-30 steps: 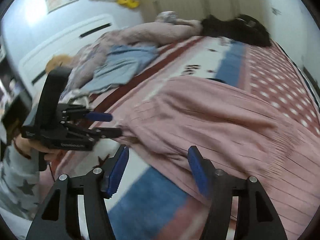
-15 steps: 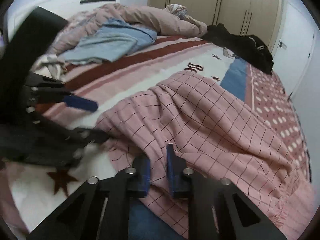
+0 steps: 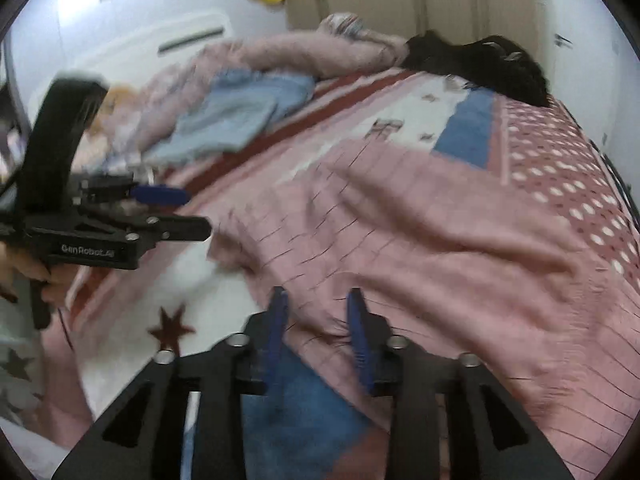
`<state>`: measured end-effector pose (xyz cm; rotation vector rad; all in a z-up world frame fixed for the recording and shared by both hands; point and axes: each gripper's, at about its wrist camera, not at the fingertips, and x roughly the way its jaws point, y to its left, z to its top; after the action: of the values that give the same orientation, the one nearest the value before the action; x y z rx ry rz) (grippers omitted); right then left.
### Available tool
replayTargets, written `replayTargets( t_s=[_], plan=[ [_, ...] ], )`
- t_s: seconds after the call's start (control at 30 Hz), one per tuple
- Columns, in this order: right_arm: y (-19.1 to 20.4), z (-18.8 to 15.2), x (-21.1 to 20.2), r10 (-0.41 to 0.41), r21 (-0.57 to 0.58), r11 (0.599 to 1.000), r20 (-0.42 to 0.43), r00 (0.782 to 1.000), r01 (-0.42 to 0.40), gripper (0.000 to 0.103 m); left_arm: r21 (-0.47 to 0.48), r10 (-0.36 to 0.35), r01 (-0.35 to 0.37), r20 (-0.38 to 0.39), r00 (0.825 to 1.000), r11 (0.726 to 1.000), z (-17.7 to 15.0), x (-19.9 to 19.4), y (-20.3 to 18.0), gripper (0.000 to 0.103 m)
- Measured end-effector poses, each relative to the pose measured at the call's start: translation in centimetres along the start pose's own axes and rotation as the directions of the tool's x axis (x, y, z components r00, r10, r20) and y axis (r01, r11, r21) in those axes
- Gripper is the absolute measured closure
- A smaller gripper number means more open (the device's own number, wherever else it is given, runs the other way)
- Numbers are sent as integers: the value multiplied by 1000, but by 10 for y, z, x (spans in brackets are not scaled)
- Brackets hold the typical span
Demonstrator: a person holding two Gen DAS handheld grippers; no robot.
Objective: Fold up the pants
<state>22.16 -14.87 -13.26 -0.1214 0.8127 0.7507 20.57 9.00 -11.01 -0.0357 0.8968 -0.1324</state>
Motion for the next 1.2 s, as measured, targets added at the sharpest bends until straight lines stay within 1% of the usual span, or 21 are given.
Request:
replayTargets(
  t_s=[0.07, 0.13, 0.2, 0.23, 0.3, 0.33, 0.43, 0.5, 0.53, 0.57, 0.6, 0.7, 0.8, 0.83, 0.87, 0.9, 0.93, 1.0, 1.07, 1.1, 1.2],
  plan=[
    [-20, 8, -20, -66, 29, 997, 33, 997, 65, 56, -6, -18, 18, 11, 1000, 1000, 19, 9, -6, 43],
    [-36, 13, -30, -148, 46, 988, 31, 989, 146, 51, -11, 4, -4, 12, 1000, 1000, 30, 22, -10, 43],
    [-54, 14, -38, -201, 84, 976, 22, 979, 199, 43, -7, 12, -13, -19, 1000, 1000, 36, 46, -15, 44],
    [-62, 13, -40, -212, 104, 972, 24, 977, 209, 42, -9, 2, -2, -37, 999, 1000, 36, 55, -15, 53],
    [-78, 12, -42, -225, 132, 967, 46, 973, 218, 42, -22, -26, 24, -87, 996, 999, 29, 74, -17, 66],
    [-83, 13, -41, -235, 137, 964, 52, 971, 226, 42, -24, -28, 26, -100, 995, 999, 25, 80, -17, 66],
    [-97, 20, -22, -271, 117, 956, 12, 963, 268, 42, 1, -1, 1, -117, 993, 1000, 15, 88, -18, 66],
    [-105, 24, -5, -310, 105, 945, -20, 950, 311, 44, 12, 6, -4, -129, 992, 1000, 11, 90, -18, 65],
    [-112, 23, 0, -349, 105, 930, -37, 936, 351, 52, 11, 6, -4, -130, 992, 1000, 10, 89, -18, 64],
    [-120, 23, 8, -400, 115, 907, -67, 914, 406, 69, 6, 5, -4, -127, 992, 1000, 8, 88, -17, 63],
    [-127, 22, 11, -406, 133, 900, -84, 910, 414, 70, 1, 4, -3, -124, 992, 1000, 7, 86, -15, 61],
    [-142, 13, 13, -385, 190, 898, -102, 917, 398, 68, -6, 7, -8, -114, 993, 1000, 6, 82, -15, 59],
    [-142, 10, 4, -412, 192, 886, -91, 907, 422, 66, 9, 27, -26, -109, 994, 1000, 8, 72, -19, 57],
    [-141, 10, 0, -426, 196, 878, -94, 900, 437, 53, 19, 38, -36, -100, 994, 999, 9, 67, -22, 53],
    [-141, 9, -10, -416, 216, 880, -84, 906, 424, 45, 27, 43, -41, -80, 996, 999, 11, 59, -25, 49],
    [-142, 8, -19, -392, 237, 886, -73, 917, 398, 46, 28, 38, -36, -60, 997, 999, 12, 53, -26, 39],
    [-142, 3, -34, -352, 274, 895, -52, 935, 352, 47, 26, 24, -23, -34, 999, 999, 14, 44, -29, 33],
    [-146, -12, -68, -294, 357, 893, -4, 956, 276, 40, 24, -11, 11, 13, 1000, 1000, 17, 27, -36, 32],
    [-151, -40, -109, -265, 441, 869, 35, 963, 223, 23, 31, -35, 33, 47, 998, 999, 20, 16, -45, 31],
    [-153, -51, -122, -258, 471, 857, 41, 965, 209, 22, 35, -49, 46, 71, 996, 998, 21, 9, -51, 30],
    [-160, -101, -161, -204, 593, 793, 42, 978, 140, 21, 36, -90, 87, 118, 989, 996, 23, -7, -70, 27]
  ],
)
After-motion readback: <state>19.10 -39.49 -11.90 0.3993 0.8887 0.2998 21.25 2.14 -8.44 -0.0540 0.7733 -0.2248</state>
